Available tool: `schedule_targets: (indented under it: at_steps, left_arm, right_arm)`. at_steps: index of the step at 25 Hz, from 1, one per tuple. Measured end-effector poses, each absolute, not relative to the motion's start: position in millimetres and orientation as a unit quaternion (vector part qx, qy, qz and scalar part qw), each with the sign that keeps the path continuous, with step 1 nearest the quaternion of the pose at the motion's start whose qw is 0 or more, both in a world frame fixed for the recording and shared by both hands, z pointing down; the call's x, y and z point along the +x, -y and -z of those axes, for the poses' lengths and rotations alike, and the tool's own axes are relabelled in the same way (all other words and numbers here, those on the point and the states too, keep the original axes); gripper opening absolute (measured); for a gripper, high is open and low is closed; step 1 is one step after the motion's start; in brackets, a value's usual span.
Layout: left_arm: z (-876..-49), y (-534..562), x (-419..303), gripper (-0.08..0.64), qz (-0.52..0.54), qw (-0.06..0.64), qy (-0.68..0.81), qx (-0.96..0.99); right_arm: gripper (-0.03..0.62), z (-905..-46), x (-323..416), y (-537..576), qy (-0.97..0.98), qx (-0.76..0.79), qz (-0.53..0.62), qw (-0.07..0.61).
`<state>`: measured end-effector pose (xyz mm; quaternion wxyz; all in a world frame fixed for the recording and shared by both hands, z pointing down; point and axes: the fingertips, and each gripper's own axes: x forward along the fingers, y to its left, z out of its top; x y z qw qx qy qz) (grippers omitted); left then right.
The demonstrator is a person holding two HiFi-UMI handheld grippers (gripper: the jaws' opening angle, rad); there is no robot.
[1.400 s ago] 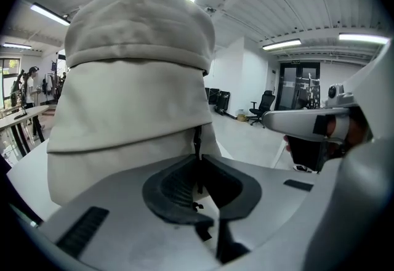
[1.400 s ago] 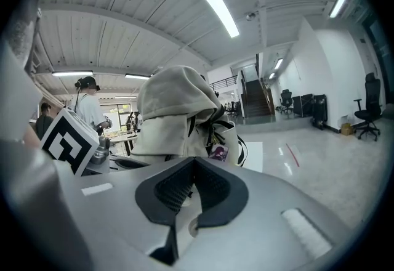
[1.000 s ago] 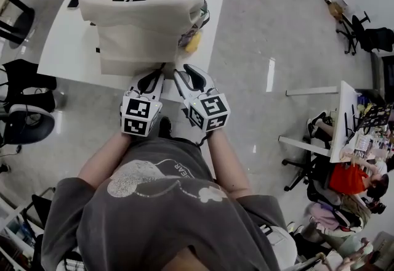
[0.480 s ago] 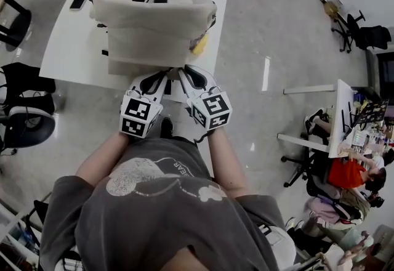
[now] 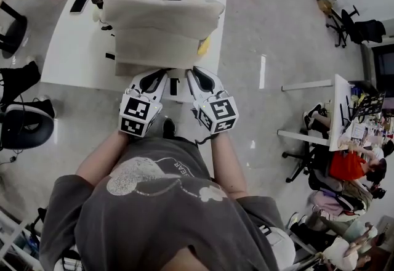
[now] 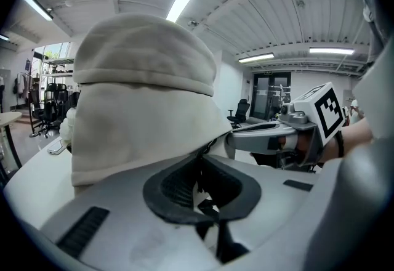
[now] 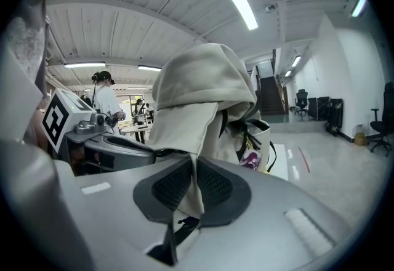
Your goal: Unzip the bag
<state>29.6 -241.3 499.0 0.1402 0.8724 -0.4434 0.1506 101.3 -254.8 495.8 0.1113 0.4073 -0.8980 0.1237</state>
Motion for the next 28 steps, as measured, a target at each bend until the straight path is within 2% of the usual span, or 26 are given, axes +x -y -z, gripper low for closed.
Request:
schedule_targets:
  at_steps: [9,14,20,28]
  left_arm:
    - [-513.4,244.1,-29.6,0.034,-0.153,0.152,0.465,0.859]
    - [-518.8,245.7,-71.4,0.034,-0.178,0.127,0.477,0.851]
    - [-524.7,249.6,-119.9,0.034,-0.175,0.147,0.498,0.836]
    - [-536.1,248.4,-145.5,0.035,-0.184,0.155,0.492,0.837]
  right_arm:
    - [0.029,-495.9,104.7,256.5,0.879,0.445,-0.131,0.110]
    - [0.029,-496.1,105.2,257.6,0.872,0.459,-0.130,0.114]
    - [0.029,-497.5,106.5,260.5,0.866,0.469,-0.130,0.118]
    - [0.032,-501.4,105.7,264.0,0.858,0.479,-0.128,0.133]
